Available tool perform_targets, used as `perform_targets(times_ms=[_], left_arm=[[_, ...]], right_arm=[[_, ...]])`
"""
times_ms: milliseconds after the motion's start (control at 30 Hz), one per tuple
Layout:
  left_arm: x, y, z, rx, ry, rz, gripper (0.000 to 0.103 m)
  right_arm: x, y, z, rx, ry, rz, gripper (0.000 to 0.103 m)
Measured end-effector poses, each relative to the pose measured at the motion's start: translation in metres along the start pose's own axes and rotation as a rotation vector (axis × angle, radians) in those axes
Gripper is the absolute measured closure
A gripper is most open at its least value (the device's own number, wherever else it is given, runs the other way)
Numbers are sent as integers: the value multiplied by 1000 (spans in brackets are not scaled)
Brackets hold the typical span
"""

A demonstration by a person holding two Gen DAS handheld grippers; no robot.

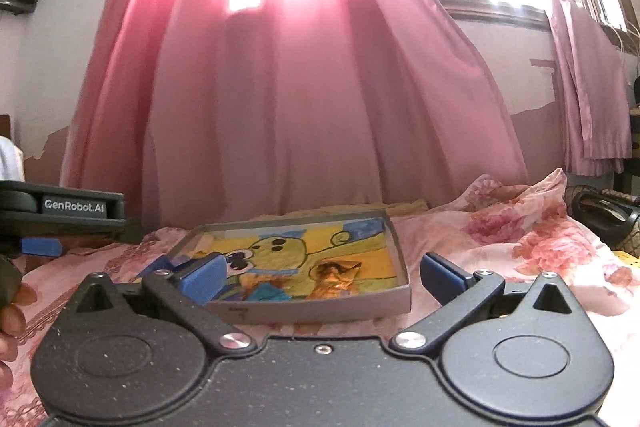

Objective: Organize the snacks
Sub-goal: 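Withdraw the right gripper from the tray back over the remaining snacks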

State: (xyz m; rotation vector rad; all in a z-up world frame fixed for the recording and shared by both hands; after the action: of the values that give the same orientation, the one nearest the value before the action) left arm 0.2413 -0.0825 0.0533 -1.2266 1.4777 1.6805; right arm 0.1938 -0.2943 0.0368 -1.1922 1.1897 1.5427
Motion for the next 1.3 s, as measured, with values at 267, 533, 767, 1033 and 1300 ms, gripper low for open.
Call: perform_targets(times_ms=[267,533,767,1033,1300], left_arm=[[30,38,37,-7,-17,0,0],[65,61,62,-12,-47,41,0],[90,75,75,-20,-92,69,0],[105,84,88,-26,-136,106,0],[115,81,102,-45,-142,139,0]], right_arm=[[18,32,30,-13,54,83,1],[37,61,46,-16,52,153,1],[47,79,53,-11,28,193,1],[58,87,62,-7,23,251,1],[67,87,69,-18,38,292,1]])
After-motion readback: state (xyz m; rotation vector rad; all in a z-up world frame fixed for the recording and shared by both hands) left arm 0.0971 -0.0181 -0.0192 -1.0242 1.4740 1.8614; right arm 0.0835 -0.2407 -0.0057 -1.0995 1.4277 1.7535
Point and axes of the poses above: each gripper's, at about its wrist camera, not at the fingertips, and y roughly against the way its jaws point, z to its left, x to its underside, the point moved 3 cm from there along -y, roughly the way its jaws point, and after that the axes turned 13 degrees about -x, right-handed, at the moved point
